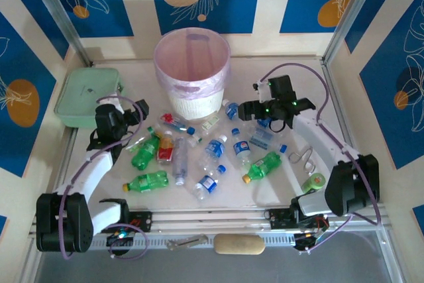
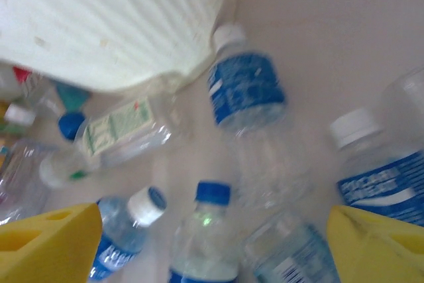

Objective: Put the plastic bottles in the bin

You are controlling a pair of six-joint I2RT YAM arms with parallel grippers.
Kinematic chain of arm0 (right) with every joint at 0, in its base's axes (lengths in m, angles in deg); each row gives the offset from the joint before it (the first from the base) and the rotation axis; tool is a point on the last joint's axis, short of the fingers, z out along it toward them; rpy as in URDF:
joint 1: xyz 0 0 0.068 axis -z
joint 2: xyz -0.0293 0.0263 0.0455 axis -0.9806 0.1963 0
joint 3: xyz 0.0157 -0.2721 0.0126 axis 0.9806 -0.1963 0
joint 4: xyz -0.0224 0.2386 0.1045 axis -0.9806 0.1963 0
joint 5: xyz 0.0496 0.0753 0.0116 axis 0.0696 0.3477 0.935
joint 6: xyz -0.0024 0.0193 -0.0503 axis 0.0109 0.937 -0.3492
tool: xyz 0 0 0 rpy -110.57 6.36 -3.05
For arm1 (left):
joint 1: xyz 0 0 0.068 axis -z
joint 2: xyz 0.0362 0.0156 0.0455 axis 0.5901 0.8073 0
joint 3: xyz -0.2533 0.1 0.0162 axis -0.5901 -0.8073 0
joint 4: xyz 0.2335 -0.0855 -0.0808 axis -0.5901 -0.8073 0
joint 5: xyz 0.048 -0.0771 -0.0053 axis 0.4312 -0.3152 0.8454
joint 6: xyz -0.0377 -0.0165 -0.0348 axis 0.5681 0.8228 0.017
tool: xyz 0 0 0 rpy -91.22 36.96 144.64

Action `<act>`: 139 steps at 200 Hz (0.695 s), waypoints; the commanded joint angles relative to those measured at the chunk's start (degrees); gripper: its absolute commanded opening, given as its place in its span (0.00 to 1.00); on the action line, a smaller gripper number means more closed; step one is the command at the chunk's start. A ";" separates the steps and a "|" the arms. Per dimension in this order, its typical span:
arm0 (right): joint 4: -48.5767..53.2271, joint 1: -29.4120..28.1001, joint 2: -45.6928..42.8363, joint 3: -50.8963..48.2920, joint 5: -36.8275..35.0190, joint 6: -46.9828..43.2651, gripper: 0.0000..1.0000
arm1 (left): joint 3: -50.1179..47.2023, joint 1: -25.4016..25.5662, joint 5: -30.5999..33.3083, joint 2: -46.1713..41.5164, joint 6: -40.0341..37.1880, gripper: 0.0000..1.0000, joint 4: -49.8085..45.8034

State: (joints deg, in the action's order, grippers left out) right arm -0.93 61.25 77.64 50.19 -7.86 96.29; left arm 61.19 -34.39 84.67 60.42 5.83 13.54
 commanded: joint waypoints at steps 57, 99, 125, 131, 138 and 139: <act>13.58 -2.96 17.82 13.41 3.60 -4.19 0.83 | -3.43 0.59 -6.98 -2.07 10.36 0.99 -4.64; 14.40 -2.36 26.07 22.42 -5.45 -7.02 0.84 | -4.87 0.83 -10.35 1.06 14.24 0.99 -0.33; 14.51 -2.42 30.53 26.50 -7.03 -8.16 0.84 | -5.25 0.94 -10.87 1.84 15.57 0.99 1.35; 14.58 -2.43 31.54 27.40 -7.48 -8.39 0.84 | -5.29 1.03 -11.01 1.93 15.68 0.99 1.57; 14.47 -2.56 32.43 28.16 -7.89 -8.52 0.84 | -5.29 1.08 -11.08 1.98 15.82 0.99 1.76; 14.51 -2.59 32.58 28.27 -7.94 -8.53 0.84 | -5.29 1.10 -11.13 2.02 15.84 0.99 1.77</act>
State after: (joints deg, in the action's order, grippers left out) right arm 11.73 58.67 107.17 75.50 -13.26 89.89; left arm 56.25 -33.99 75.68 62.04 19.78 12.07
